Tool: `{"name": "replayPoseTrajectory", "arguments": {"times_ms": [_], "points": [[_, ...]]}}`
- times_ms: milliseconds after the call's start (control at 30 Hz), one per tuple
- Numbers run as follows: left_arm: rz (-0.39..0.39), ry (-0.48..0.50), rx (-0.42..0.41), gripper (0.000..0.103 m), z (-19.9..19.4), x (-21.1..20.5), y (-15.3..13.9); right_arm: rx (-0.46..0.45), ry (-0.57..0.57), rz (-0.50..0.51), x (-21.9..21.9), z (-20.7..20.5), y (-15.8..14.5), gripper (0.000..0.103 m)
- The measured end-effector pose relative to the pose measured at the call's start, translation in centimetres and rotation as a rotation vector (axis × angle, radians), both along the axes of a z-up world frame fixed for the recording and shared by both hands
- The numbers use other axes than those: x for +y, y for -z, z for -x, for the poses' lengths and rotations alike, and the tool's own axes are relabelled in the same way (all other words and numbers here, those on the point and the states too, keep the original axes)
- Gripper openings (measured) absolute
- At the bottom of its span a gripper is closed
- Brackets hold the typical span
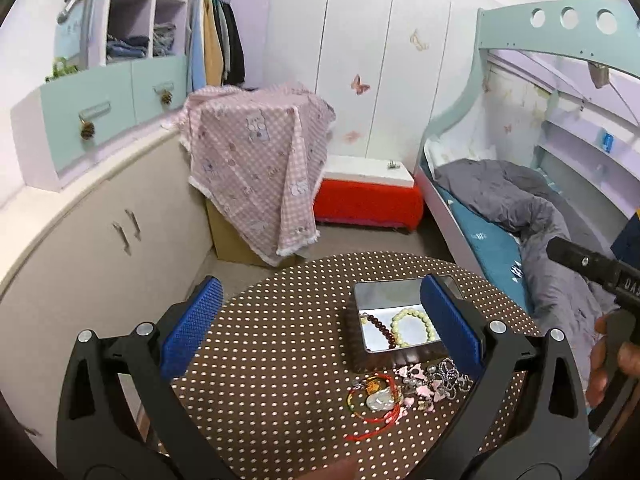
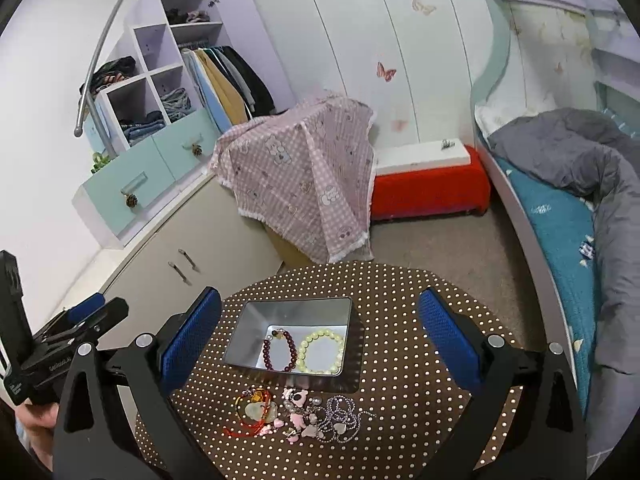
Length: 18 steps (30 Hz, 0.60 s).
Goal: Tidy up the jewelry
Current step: 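Lower both bracelets into the grey metal box and open both grippers, then grasp the red cord pendant with left gripper while right grasps silver chain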
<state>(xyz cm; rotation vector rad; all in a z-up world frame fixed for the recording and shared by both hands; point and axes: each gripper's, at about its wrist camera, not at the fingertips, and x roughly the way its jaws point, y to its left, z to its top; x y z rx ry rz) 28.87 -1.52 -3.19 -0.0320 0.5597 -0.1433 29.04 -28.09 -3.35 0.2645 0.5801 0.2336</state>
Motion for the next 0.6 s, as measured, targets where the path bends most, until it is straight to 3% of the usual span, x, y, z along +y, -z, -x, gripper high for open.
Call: {"name": "replayPoseTrajectory", "arguments": {"times_ms": [300, 600], "points": [[-0.021, 0.008, -0.085, 0.097, 4.1, 0.4, -0.6, -0.074, 0.038, 0.070, 0.5, 4.5, -1.7, 0.095], [-0.031, 0.024, -0.011, 0.097, 5.5, 0.5, 3.5, -0.042, 0.065, 0.137, 1.0, 7.3, 1.1, 0.095]]}}
